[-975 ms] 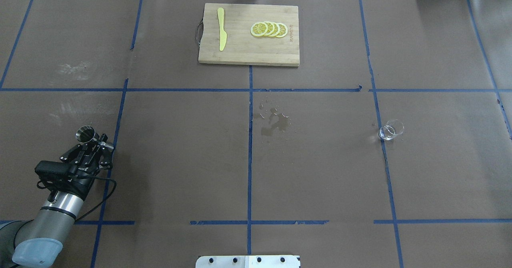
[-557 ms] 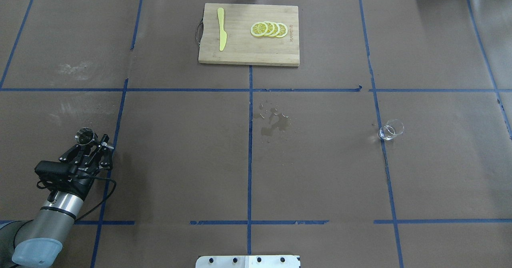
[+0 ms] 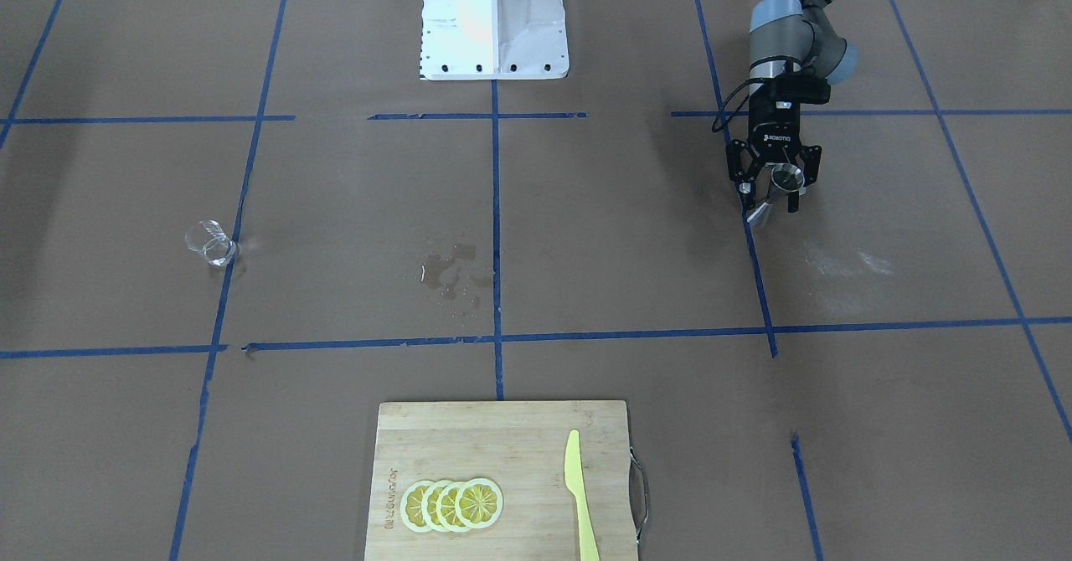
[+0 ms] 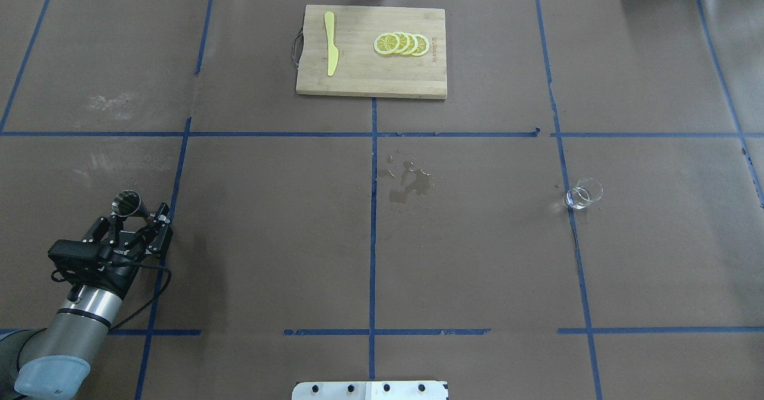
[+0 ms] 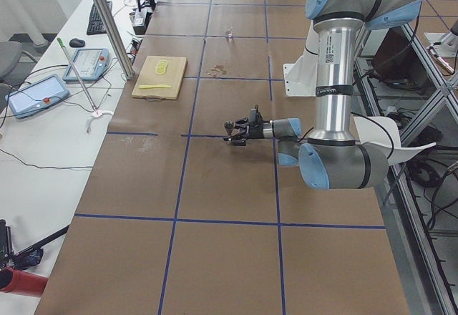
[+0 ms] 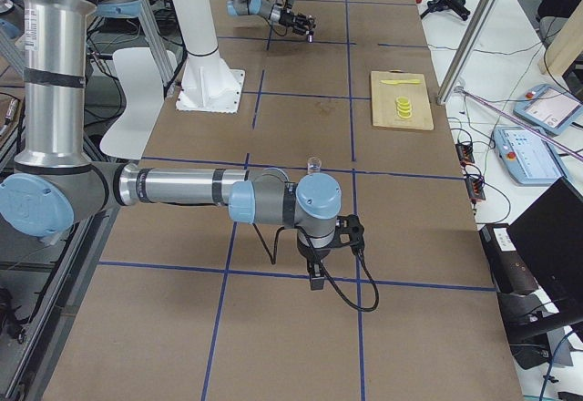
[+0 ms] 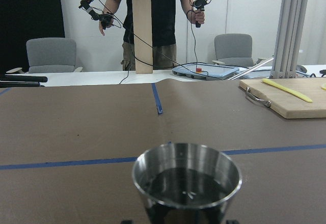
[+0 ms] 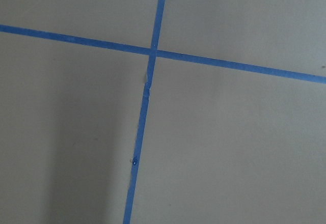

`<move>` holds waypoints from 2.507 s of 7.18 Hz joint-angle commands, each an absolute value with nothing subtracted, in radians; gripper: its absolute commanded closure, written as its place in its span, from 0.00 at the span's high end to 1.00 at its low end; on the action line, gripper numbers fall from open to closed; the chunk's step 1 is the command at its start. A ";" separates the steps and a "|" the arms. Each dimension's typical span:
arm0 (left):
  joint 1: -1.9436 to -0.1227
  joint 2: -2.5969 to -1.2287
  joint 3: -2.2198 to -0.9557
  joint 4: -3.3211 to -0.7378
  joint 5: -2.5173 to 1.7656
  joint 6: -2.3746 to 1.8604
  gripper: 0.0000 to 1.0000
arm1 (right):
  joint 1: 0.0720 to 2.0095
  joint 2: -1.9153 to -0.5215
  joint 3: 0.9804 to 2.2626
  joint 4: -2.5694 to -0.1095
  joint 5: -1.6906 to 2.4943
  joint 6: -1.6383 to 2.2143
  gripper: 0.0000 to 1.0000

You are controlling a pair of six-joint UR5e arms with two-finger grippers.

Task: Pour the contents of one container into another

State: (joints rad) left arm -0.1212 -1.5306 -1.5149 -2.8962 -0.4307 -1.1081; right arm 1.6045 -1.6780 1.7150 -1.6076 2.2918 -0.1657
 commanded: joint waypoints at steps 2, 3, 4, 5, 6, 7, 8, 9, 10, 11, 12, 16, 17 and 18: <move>-0.124 -1.528 -1.528 -2.931 -0.426 -1.097 1.00 | 1.605 -1.678 1.713 -1.609 2.292 -0.166 1.00; -0.124 -1.528 -1.537 -2.956 -0.426 -1.079 1.00 | 1.605 -1.678 1.713 -1.609 2.293 -0.166 1.00; -0.126 -1.525 -1.537 -3.011 -0.425 -1.033 1.00 | 1.605 -1.678 1.713 -1.608 2.293 -0.166 1.00; -0.126 -1.514 -1.539 -3.058 -0.410 -1.000 1.00 | 1.605 -1.678 1.713 -1.608 2.293 -0.166 1.00; -0.126 -1.513 -1.549 -3.086 -0.394 -0.967 1.00 | 1.605 -1.677 1.713 -1.608 2.293 -0.166 1.00; -0.126 -1.508 -1.566 -3.114 -0.393 -0.938 1.00 | 1.605 -1.677 1.713 -1.608 2.293 -0.164 1.00; -0.126 -1.508 -1.589 -3.119 -0.393 -0.927 1.00 | 1.605 -1.677 1.713 -1.608 2.293 -0.164 1.00; -0.127 -1.508 -1.624 -3.119 -0.393 -0.902 1.00 | 1.605 -1.675 1.713 -1.608 2.293 -0.164 1.00; -0.132 -1.506 -1.687 -3.120 -0.396 -0.832 1.00 | 1.605 -1.674 1.713 -1.608 2.293 -0.164 1.00; -0.138 -1.506 -1.718 -3.149 -0.405 -0.757 1.00 | 1.605 -1.674 1.713 -1.609 2.293 -0.164 1.00; -0.165 -1.505 -1.721 -3.210 -0.458 -0.671 1.00 | 1.605 -1.674 1.713 -1.608 2.293 -0.164 1.00; -0.477 -1.490 -1.726 -3.212 -0.925 -0.478 0.98 | 1.605 -1.672 1.713 -1.608 2.293 -0.164 1.00; -0.614 -1.476 -1.724 -3.171 -1.132 -0.430 0.98 | 1.605 -1.672 1.713 -1.608 2.293 -0.164 1.00; -0.775 -1.486 -1.724 -3.066 -1.378 -0.358 0.98 | 1.605 -1.674 1.713 -1.608 2.293 -0.166 1.00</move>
State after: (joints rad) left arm -0.5895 -1.4837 -1.7246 -3.1617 -1.0968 -0.4387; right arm 1.6045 -1.6726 1.7137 -1.6077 2.2933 -0.1644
